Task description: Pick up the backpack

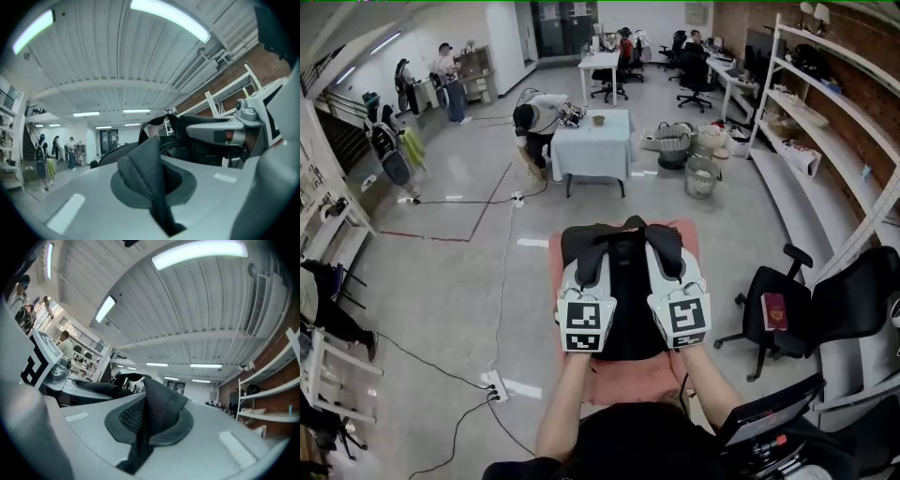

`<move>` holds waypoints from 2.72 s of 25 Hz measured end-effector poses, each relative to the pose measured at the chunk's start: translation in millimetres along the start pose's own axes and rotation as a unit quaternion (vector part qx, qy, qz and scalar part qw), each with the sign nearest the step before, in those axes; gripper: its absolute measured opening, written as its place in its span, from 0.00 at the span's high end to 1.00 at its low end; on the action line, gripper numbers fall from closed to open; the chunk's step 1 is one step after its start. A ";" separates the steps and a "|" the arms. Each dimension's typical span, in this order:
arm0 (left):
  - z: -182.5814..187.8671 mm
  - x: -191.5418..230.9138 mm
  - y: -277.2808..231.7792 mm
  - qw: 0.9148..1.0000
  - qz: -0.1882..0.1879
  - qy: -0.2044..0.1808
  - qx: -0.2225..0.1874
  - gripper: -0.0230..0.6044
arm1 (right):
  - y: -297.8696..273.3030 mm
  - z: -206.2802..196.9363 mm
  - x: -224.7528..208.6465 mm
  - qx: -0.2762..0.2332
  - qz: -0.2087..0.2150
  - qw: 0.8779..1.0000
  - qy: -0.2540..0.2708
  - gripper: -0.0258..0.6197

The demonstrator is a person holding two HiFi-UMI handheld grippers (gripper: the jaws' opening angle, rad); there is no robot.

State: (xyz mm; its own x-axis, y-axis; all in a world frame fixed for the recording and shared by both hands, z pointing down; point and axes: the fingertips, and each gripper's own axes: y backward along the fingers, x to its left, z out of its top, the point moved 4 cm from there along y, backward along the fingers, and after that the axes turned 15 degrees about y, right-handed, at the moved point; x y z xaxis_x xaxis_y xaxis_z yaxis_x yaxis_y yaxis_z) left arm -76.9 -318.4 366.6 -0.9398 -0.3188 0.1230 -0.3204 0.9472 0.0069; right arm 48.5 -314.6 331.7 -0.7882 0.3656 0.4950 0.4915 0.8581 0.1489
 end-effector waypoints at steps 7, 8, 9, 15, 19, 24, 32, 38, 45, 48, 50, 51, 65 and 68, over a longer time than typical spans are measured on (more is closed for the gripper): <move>88.8 -1.2 21.5 0.992 0.036 -0.033 -0.116 0.96 | 4.5 76.6 -12.6 -0.063 -0.058 0.996 0.040 0.91; 90.7 1.5 17.1 0.992 0.042 -0.028 -0.116 0.96 | -1.5 77.9 -14.0 -0.069 -0.061 0.995 0.036 0.91; 90.3 4.7 13.8 0.992 0.046 -0.022 -0.113 0.96 | -6.9 78.2 -14.0 -0.073 -0.062 0.995 0.032 0.91; 61.7 19.8 14.0 0.995 0.060 0.006 -0.082 0.96 | -18.2 60.1 2.0 -0.066 -0.045 0.997 0.010 0.91; 43.5 19.3 12.0 0.996 0.061 0.009 -0.066 0.96 | -20.1 39.5 6.3 -0.037 -0.036 0.999 0.004 0.91; 34.3 14.2 9.1 0.997 0.056 0.005 -0.061 0.96 | -20.6 25.5 4.8 -0.017 -0.034 0.999 0.003 0.91; 29.6 18.7 17.9 0.996 0.053 -0.007 -0.066 0.96 | -23.3 28.7 12.1 -0.023 -0.037 0.999 -0.003 0.91; 26.9 6.9 9.9 0.996 0.044 -0.009 -0.071 0.96 | -18.9 20.8 1.0 -0.019 -0.045 0.999 -0.004 0.91; 21.2 7.2 6.8 0.998 0.041 -0.009 -0.057 0.96 | -18.9 13.3 2.3 -0.012 -0.042 0.999 0.007 0.91; 15.9 9.9 6.0 0.998 0.040 -0.009 -0.050 0.96 | -21.3 10.3 6.6 -0.008 -0.045 0.999 0.011 0.91; 13.1 12.1 4.7 0.998 0.040 -0.007 -0.048 0.95 | -22.9 8.1 8.4 -0.006 -0.044 0.999 0.012 0.91; 12.5 13.2 3.8 0.998 0.040 -0.006 -0.047 0.96 | -23.8 7.6 8.7 -0.005 -0.043 0.999 0.011 0.91; 13.9 22.1 1.5 0.998 0.041 0.008 -0.050 0.95 | -32.6 9.3 12.4 -0.006 -0.042 0.999 0.011 0.91; 11.3 21.3 0.4 0.998 0.042 0.008 -0.050 0.95 | -31.7 6.5 12.2 -0.006 -0.040 0.999 0.012 0.91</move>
State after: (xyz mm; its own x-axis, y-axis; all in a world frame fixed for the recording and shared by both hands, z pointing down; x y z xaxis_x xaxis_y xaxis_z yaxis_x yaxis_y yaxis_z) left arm -98.4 -325.2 358.0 -0.9606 -0.2382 0.1432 -0.2264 0.9695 0.0945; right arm 20.8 -335.0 327.4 -0.8161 0.2881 0.5010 0.4326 0.8793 0.1990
